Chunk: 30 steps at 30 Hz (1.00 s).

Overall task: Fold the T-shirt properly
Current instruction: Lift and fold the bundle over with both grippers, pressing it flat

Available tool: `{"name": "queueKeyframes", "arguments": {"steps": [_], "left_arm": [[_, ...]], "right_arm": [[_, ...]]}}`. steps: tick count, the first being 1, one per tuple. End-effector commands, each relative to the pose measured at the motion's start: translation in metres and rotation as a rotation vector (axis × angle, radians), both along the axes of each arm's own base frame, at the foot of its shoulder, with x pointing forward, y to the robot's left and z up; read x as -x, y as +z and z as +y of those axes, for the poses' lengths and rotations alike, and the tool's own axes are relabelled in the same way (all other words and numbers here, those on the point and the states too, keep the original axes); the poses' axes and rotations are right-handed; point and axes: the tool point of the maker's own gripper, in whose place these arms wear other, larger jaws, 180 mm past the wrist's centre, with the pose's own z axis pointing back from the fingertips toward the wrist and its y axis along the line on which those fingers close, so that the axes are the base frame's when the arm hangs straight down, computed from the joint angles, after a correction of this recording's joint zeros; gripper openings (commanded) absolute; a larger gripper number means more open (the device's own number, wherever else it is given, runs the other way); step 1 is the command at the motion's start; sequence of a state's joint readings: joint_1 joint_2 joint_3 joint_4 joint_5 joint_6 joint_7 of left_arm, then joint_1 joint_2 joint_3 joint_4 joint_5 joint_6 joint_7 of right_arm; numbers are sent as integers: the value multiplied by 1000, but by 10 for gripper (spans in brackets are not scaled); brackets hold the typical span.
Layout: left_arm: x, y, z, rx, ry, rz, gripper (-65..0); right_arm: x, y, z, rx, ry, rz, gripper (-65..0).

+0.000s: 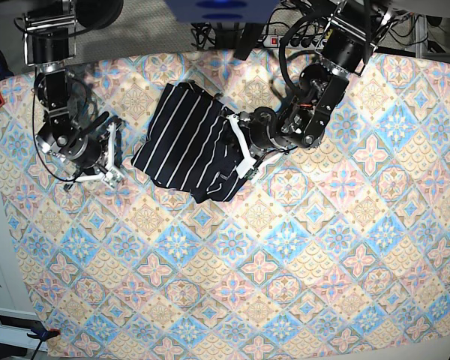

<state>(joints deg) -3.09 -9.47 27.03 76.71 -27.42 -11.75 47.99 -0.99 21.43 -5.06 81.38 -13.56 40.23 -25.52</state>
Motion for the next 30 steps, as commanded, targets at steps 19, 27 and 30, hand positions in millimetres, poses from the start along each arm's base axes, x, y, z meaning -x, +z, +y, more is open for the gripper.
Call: {"name": "queueKeyframes", "arguments": {"steps": [19, 27, 30], "left_arm": [[44, 35, 27, -38, -28, -39, -587], [13, 8, 30, -55, 21, -9, -587], [-1, 4, 18, -37, 16, -32, -587]], "right_arm": [[-17, -33, 43, -67, 56, 93, -650], [8, -39, 58, -54, 119, 113, -650], [16, -31, 60, -42, 150, 89, -650]]}}
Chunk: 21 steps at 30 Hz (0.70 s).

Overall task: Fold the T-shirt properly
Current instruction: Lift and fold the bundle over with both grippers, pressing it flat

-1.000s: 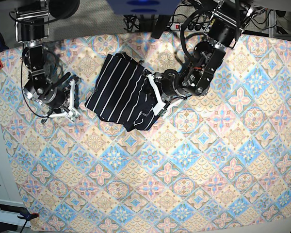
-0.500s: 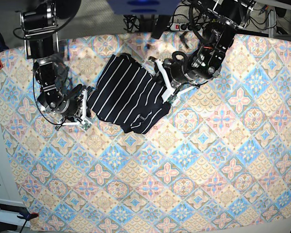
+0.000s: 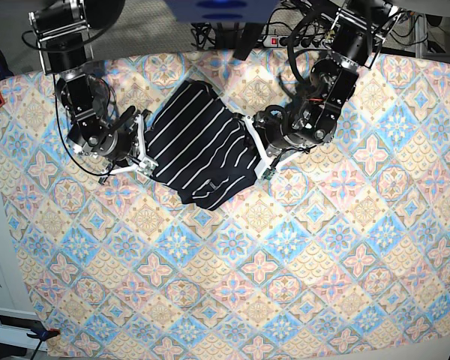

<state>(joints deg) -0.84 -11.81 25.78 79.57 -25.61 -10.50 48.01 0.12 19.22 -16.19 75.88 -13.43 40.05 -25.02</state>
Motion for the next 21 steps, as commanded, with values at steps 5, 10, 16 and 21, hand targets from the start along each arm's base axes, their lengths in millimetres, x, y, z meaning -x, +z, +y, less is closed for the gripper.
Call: {"name": "queueKeyframes", "arguments": {"steps": [5, 10, 16, 21], "left_arm": [[-28, 0, -23, 27, -22, -41, -587], [-57, 3, -43, 69, 11, -77, -587], [-87, 15, -61, 110, 36, -128, -587], [-107, 26, -62, 130, 57, -186, -587]], "right_arm": [[1, 21, -5, 26, 33, -59, -650], [17, 28, -13, 69, 66, -66, -650], [29, 36, -17, 89, 95, -78, -650], [35, 35, -29, 117, 98, -67, -650]]}}
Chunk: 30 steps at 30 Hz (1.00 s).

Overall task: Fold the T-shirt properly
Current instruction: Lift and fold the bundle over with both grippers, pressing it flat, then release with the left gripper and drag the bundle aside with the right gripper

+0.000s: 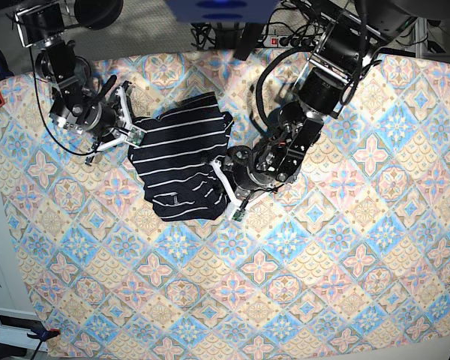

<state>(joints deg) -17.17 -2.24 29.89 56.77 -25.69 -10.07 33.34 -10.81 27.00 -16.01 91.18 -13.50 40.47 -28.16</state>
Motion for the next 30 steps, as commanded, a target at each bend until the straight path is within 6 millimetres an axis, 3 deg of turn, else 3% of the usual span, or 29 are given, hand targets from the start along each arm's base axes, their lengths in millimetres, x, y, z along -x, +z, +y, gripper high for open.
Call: {"name": "queueKeyframes", "arguments": {"steps": [1, 6, 9, 14, 19, 23, 30], "left_arm": [[-16, 18, -7, 34, -1, -57, -587], [-20, 43, -13, 78, -4, -127, -588], [-18, 68, -3, 114, 23, -195, -588], [-11, 90, 46, 150, 187, -251, -588], [23, 91, 93, 128, 279, -262, -588], [47, 94, 133, 110, 389, -263, -588], [77, 82, 164, 71, 471, -223, -588]], "right_arm": [[-14, 16, -7, -4, -14, -57, -650], [-25, 55, -40, -1, -122, -180, -650], [-29, 80, -31, -9, -98, -248, -650], [-19, 94, 17, -82, -3, -279, -650], [3, 86, 73, -156, 144, -232, -650], [11, 92, 120, -237, 233, -232, -650], [14, 100, 190, -354, 336, -229, -650]]}}
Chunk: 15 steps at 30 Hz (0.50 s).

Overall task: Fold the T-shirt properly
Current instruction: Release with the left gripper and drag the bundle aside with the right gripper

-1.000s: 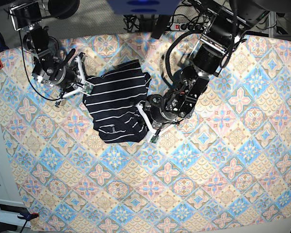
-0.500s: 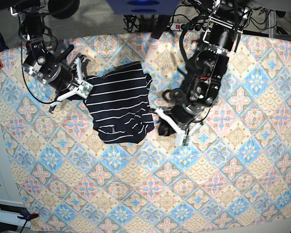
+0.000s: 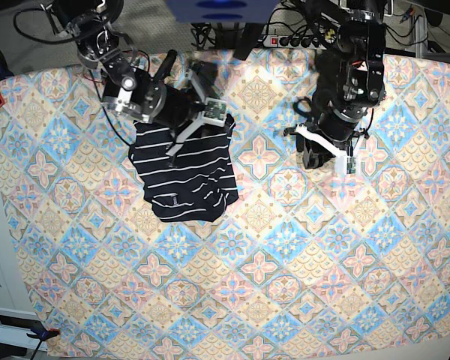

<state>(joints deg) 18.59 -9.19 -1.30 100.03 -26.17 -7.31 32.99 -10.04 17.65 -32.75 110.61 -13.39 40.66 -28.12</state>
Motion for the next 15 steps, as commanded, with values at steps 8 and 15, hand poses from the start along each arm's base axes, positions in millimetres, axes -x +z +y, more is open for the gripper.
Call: {"name": "queueKeyframes", "arguments": {"steps": [8, 15], "left_arm": [[11, 19, 12, -5, 32, -46, -588], [14, 21, 12, -6, 30, -49, -588]], "right_arm": [[-32, -53, -7, 56, -54, 108, -650], [-45, -94, -31, 115, -98, 200, -650]]}}
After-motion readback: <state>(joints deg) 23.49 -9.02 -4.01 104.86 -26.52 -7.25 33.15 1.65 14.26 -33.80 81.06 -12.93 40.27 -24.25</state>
